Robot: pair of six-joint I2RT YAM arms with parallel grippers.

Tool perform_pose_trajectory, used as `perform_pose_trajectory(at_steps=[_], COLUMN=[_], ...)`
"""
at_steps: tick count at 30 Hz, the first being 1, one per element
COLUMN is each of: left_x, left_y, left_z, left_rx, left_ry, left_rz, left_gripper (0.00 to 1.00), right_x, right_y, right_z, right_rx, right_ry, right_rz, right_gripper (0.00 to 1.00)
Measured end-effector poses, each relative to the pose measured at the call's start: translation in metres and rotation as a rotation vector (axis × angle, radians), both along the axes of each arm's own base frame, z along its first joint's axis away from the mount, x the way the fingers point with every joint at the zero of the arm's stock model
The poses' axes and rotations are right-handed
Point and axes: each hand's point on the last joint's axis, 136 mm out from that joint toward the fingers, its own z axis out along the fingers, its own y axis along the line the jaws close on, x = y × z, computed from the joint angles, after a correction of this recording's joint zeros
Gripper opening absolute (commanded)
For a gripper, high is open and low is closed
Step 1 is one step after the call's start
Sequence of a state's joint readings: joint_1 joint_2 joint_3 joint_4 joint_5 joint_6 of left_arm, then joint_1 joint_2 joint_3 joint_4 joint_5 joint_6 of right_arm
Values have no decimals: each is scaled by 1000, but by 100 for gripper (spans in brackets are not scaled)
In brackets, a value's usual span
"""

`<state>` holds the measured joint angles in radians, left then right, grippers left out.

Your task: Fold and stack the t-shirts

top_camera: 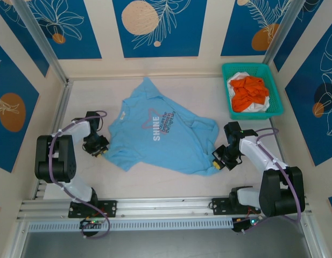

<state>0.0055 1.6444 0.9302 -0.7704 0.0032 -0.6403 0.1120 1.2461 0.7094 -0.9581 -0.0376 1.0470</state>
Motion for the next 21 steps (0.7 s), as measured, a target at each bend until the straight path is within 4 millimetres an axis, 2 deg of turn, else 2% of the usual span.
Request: perform_pose_trajectory(at_steps=[7,10,13,14,16,18,21], left_x=[6,19,49,62,88,118,166], left_y=[-7,-15,-19,-20,-21,-22,-24], left_z=[9,36,88,110,152,199,260], left_rx=[-46,-89,-123,-135,-152,-174,-204], left_ry=[-36,-128,-302,-369,-488,-617,-766], left_rz=[17,50,83,91,105,114,114], left_gripper=[0,0,0,0,0,0,0], right_x=[8,26,61,79,117,163,231], right_y=[3,5,9,10,13,15,19], right_z=[9,25,52,63,82,103,132], right_rx=[6,13,20,22,28,31,40], right_ry=[-54,-116,-194,-224,-270,-325,-414], right_rz=[25,37,47,49,51,51,55], right_gripper=[0,0,0,0,0,0,0])
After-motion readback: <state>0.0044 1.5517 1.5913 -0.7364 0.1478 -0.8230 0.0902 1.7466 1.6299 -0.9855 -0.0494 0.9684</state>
